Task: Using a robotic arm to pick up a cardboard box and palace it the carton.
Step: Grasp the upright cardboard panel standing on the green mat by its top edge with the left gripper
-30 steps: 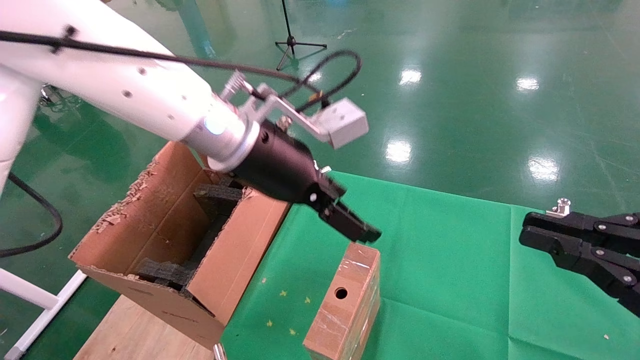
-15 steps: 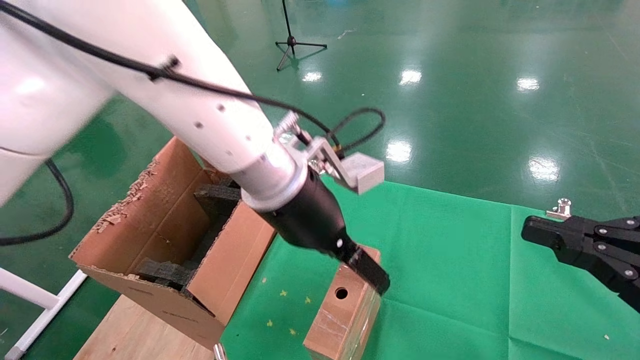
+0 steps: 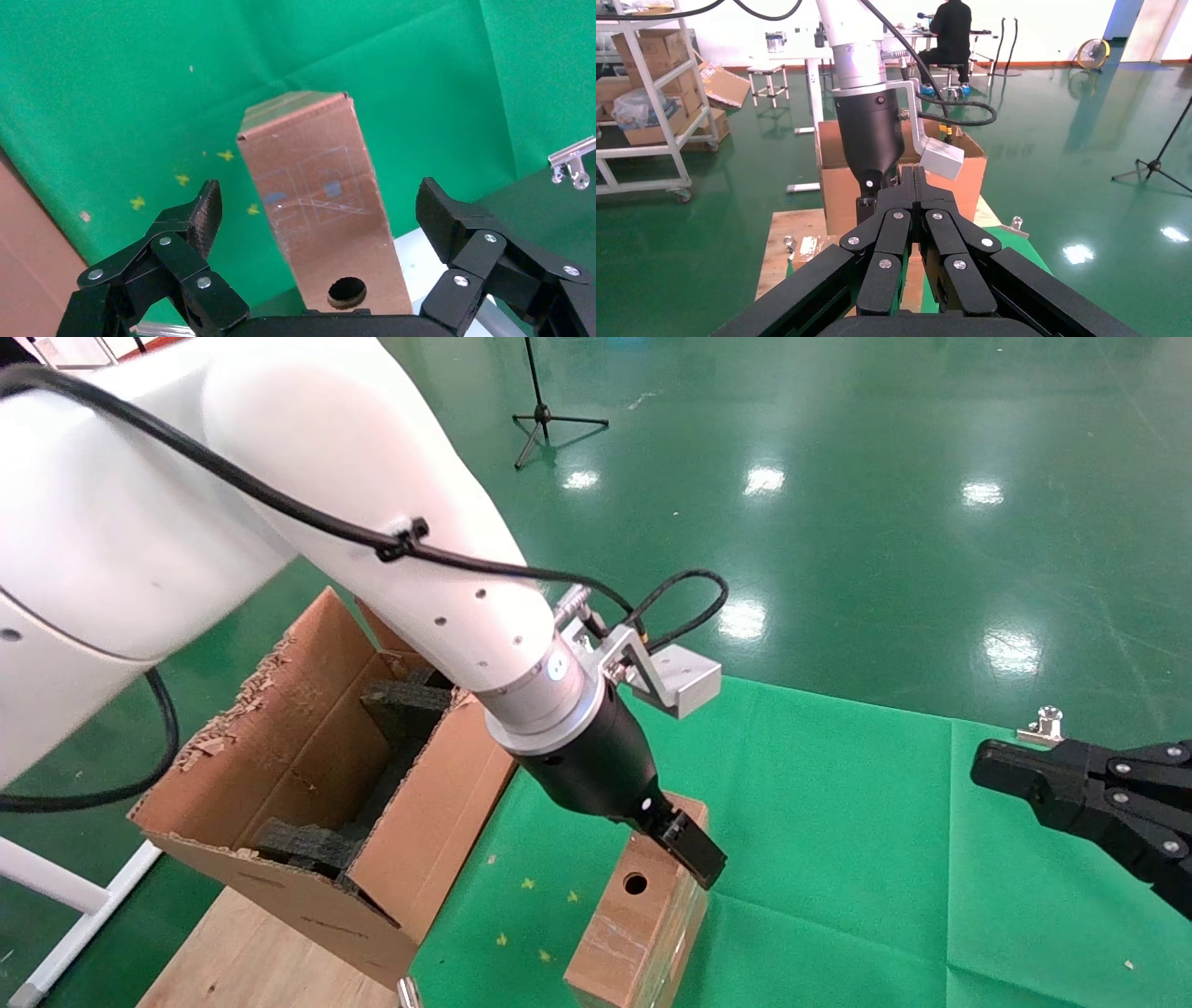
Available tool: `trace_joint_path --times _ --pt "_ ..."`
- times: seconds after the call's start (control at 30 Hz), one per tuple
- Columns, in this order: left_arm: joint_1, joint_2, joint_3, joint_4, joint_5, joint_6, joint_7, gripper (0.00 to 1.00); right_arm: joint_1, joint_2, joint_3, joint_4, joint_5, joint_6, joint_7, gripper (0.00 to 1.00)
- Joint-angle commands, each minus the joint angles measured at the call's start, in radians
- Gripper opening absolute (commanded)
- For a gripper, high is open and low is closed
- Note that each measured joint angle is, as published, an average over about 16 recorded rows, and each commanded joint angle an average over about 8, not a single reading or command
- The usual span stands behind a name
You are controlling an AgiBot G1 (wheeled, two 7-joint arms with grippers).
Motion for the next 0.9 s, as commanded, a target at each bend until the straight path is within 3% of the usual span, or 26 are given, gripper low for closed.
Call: trace_joint_path --times 0.03,0.13,0.17,0.37,0.43,0.63,0.9 --pt "0.005 0.004 0.007 0.002 0.003 -0.002 -0.010 1.00 0.000 0.000 0.000 0.000 0.000 0.000 0.000 0.00" --pt "0.009 0.011 0.013 0.002 0.006 -0.004 -0.005 1.00 0.000 0.000 0.000 0.000 0.000 0.000 0.000 0.01" --pt "0.010 0.013 0.015 0.002 0.007 -0.005 -0.002 1.00 0.000 0.000 0.000 0.000 0.000 0.000 0.000 0.06" --pt "0.010 0.022 0.025 0.005 0.018 -0.008 0.018 0.99 0.000 0.000 0.000 0.000 0.000 0.000 0.000 0.81" --pt "0.010 0.023 0.026 0.006 0.020 -0.009 0.020 0.77 0.000 0.000 0.000 0.000 0.000 0.000 0.000 1.00" --pt "0.009 0.021 0.025 0.005 0.018 -0.008 0.016 0.03 0.000 0.000 0.000 0.000 0.000 0.000 0.000 1.00" --pt "0.009 0.020 0.022 0.004 0.015 -0.006 0.014 0.00 0.000 0.000 0.000 0.000 0.000 0.000 0.000 1.00"
